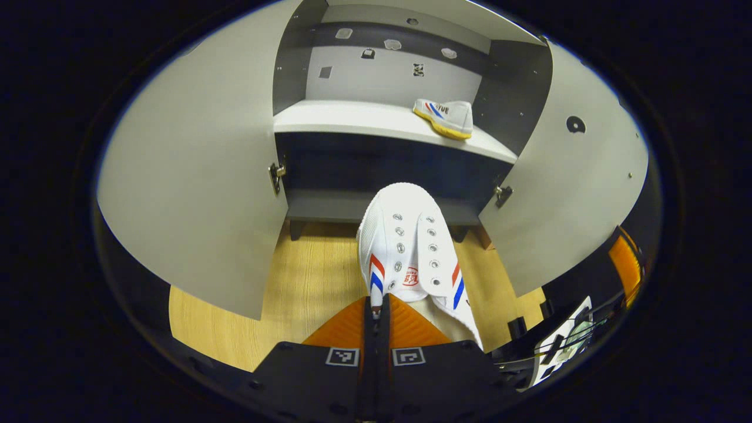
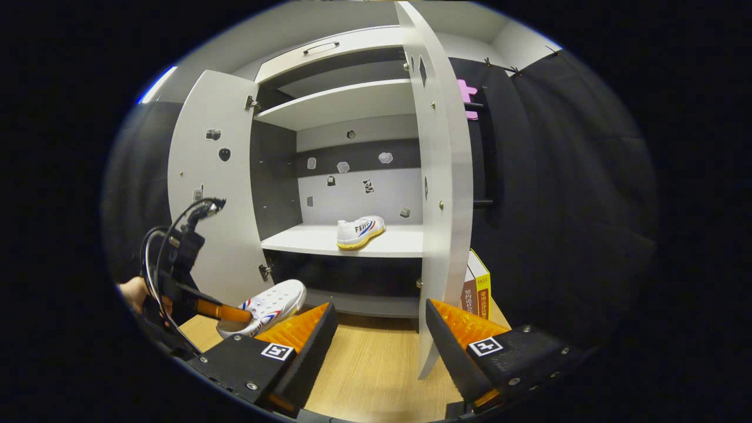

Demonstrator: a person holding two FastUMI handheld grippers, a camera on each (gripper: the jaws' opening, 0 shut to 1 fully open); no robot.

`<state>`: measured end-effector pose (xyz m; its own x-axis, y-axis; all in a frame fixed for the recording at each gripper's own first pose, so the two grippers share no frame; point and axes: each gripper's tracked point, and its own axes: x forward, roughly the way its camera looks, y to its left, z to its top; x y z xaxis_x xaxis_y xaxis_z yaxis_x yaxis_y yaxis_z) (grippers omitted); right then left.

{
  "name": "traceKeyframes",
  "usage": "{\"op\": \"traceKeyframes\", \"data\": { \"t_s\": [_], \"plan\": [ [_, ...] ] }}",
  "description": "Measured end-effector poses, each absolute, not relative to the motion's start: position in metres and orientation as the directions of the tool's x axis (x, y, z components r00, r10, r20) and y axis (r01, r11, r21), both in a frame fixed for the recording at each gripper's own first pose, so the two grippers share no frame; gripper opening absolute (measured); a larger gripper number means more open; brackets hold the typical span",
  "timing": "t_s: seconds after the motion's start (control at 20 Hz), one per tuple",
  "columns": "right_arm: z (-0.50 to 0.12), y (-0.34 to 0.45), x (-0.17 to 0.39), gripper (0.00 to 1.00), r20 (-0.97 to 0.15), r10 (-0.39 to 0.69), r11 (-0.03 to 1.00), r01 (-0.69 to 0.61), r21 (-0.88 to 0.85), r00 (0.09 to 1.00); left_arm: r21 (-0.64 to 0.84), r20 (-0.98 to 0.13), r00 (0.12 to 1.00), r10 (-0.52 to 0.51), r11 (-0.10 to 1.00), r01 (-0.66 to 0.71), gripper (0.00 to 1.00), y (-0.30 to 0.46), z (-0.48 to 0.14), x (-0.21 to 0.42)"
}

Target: Grab one shoe with the right hand and put it into the shoe cabinet, grab the other shoe with the left hand and put it into the shoe cabinet; then close the right door with the right hand and the left door with the left hand.

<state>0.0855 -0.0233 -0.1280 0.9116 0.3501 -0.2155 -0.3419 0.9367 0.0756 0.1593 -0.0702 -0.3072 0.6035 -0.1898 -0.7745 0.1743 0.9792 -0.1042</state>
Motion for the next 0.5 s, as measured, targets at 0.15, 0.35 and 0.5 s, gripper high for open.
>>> {"op": "traceKeyframes", "data": {
  "t_s": [0.15,0.35,0.5],
  "plan": [
    [-0.129,-0.024,0.086,0.93,-0.209,0.366,0.931,-0.357,0.081,0.907,-0.041,-0.734,0.66,-0.16,0.981,0.192,0.06,-0.054,-0.255,0.21],
    [-0.127,-0.025,0.089,0.93,-0.192,0.344,0.938,-0.33,0.103,0.919,-0.071,-0.691,0.698,-0.191,0.978,0.198,0.06,-0.042,-0.191,0.286],
    [-0.119,-0.026,0.092,0.93,-0.168,0.299,0.953,-0.284,0.104,0.939,-0.074,-0.688,0.694,-0.211,0.972,0.221,0.06,-0.026,-0.147,0.345]
  ]
}}
